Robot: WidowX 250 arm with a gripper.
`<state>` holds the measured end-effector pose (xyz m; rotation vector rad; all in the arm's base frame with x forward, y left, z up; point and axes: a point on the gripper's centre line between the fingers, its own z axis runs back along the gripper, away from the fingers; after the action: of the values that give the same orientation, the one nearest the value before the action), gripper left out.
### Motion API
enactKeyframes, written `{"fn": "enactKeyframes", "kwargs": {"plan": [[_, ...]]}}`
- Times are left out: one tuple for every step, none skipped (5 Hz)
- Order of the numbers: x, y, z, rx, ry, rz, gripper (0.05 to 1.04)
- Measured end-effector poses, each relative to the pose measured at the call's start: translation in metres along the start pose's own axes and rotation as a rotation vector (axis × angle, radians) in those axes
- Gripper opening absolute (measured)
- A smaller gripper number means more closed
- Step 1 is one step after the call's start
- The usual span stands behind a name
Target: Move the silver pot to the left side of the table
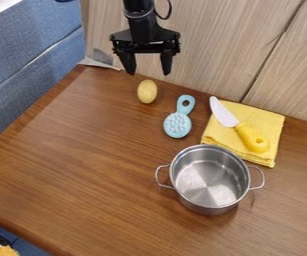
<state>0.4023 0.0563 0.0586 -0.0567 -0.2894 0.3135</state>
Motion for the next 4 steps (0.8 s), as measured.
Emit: {"fn": "enactKeyframes", "kwargs": {"plan": [[-0.01, 0.002, -0.014, 0.007, 0.044, 0.003, 1.001], [-0.02, -0.007, -0.016, 0.004, 0.069, -0.022, 1.001], [-0.026, -0.031, 0.003, -0.012, 0.051, -0.09, 1.001], [-0.049, -0.06, 0.011, -0.065, 0.073, -0.186, 1.001]]}}
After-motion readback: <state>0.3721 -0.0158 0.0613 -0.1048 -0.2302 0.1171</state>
